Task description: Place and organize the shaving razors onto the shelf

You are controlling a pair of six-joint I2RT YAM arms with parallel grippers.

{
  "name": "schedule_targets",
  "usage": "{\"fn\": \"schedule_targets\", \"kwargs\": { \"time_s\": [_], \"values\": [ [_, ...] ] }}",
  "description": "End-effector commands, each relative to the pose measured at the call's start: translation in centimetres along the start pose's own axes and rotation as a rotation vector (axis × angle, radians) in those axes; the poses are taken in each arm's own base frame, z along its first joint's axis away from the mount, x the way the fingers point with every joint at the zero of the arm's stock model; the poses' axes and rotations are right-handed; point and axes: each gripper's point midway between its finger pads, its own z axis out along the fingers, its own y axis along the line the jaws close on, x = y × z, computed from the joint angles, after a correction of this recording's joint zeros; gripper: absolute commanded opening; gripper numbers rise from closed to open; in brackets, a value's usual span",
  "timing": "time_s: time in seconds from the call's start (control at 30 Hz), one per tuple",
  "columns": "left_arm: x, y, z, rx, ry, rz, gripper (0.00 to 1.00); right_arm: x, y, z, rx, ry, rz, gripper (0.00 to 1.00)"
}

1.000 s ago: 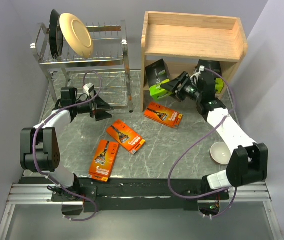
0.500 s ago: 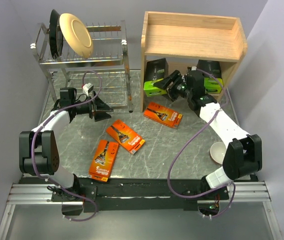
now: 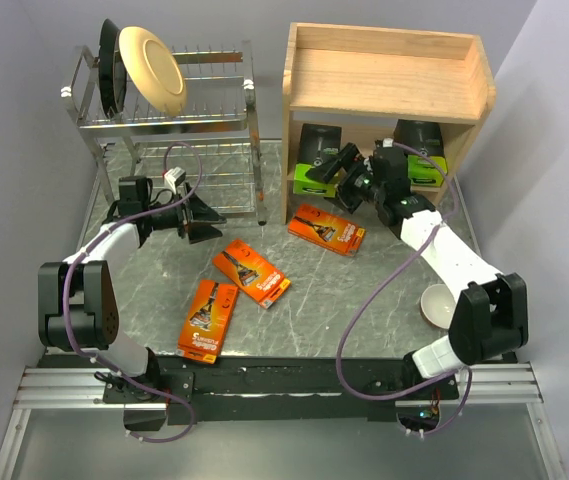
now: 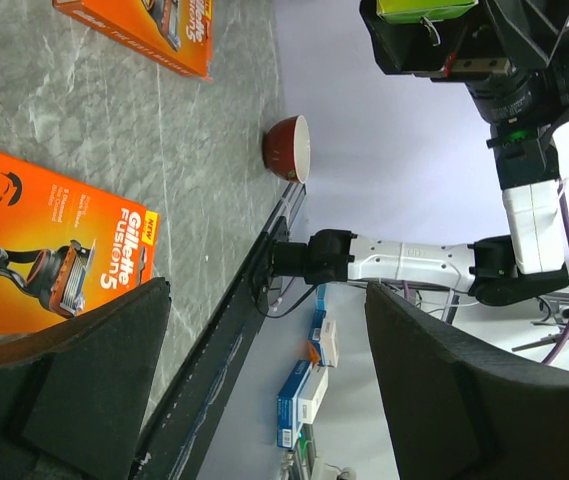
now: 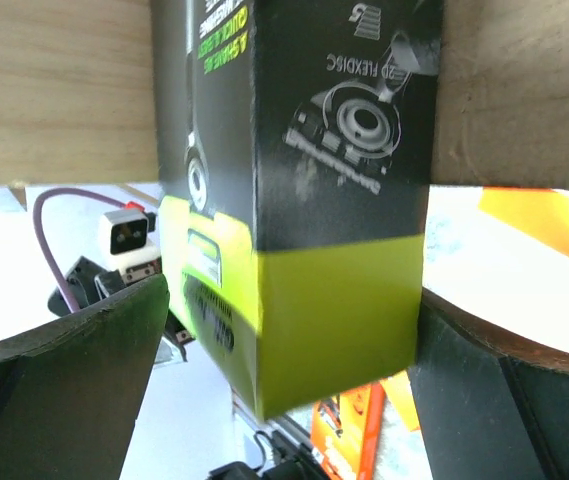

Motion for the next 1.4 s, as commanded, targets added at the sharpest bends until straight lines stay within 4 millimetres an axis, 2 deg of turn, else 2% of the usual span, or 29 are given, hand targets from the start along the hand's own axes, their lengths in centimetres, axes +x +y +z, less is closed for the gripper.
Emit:
{"fn": "schedule_targets", "kwargs": {
  "time_s": [0.0,0.07,0.3,0.43,0.53,0.7,0.83,0.87,0.93,0.97,1.0,1.03,1.07,1.13,1.17,1.23,1.27,1.37],
  "values": [
    [0.1,-1.2,-0.4,0.029,-0.011,0.063,0.84,-1.0,2.7,-2.8,-0.078,-0.068,-0.092,1.0],
    [0.0,-1.3,-0.4,0.033,-0.017,0.076,0.84,-0.9,2.4,-3.0,-0.078,-0.065,-0.109,1.0],
    [-0.3,-1.1,-0.6,0.031,-0.026,0.074,0.84,-1.2,-0.7,-3.7,-0.021,-0.056,-0.101,1.0],
    [-0.5,-1.0,-0.5,0.034,-0.025,0.068,0.84,-1.3,-1.0,-3.3,-0.013,-0.053,-0.084,0.99],
    [-0.8,-1.3,-0.5,0.034,-0.023,0.068,0.84,-1.5,-0.5,-3.7,-0.011,-0.038,-0.131,0.99],
    [-0.8,-1.4,-0.6,0.038,-0.027,0.086,0.84,-1.7,0.6,-6.5,-0.067,-0.031,-0.234,0.98],
    [-0.6,-1.2,-0.6,0.039,-0.028,0.076,0.85,-1.3,2.2,-8.5,-0.17,-0.036,-0.364,0.96],
    [-0.7,-1.3,-0.6,0.039,-0.03,0.08,0.85,-1.3,2.9,-9.1,-0.196,-0.045,-0.402,0.93],
    [-0.8,-1.2,-0.6,0.041,-0.031,0.077,0.85,-1.4,2.9,-9.5,-0.212,-0.063,-0.507,0.73],
    [-0.9,-1.1,-0.5,0.04,-0.031,0.072,0.84,-1.3,2.7,-9.7,-0.218,-0.074,-0.541,0.59],
    [-1.0,-1.0,-0.5,0.041,-0.034,0.075,0.84,-1.4,2.7,-9.6,-0.225,-0.086,-0.579,0.22],
    [-1.1,-1.0,-0.4,0.042,-0.036,0.068,0.84,-1.6,2.3,-9.5,-0.213,-0.107,-0.637,0.02],
    [-1.3,-0.9,-0.4,0.04,-0.039,0.065,0.84,-2.6,1.2,-8.9,-0.147,-0.157,-0.644,0.0],
    [-1.4,-0.8,-0.3,0.04,-0.039,0.068,0.84,-3.5,0.5,-8.3,-0.109,-0.199,-0.668,0.0],
    [-1.5,-0.8,-0.3,0.039,-0.041,0.07,0.84,-4.6,-0.1,-7.7,-0.068,-0.234,-0.663,0.0],
    [-1.5,-0.8,-0.3,0.038,-0.042,0.07,0.84,-5.1,-1.1,-6.6,-0.022,-0.241,-0.644,0.0],
    [-1.4,-0.7,-0.4,0.037,-0.043,0.065,0.84,-6.4,-0.7,-6.4,-0.008,-0.3,-0.647,0.0],
    [-1.0,-0.7,-0.4,0.038,-0.043,0.063,0.84,-7.2,-0.8,-5.2,0.012,-0.331,-0.624,0.0]
  ]
}}
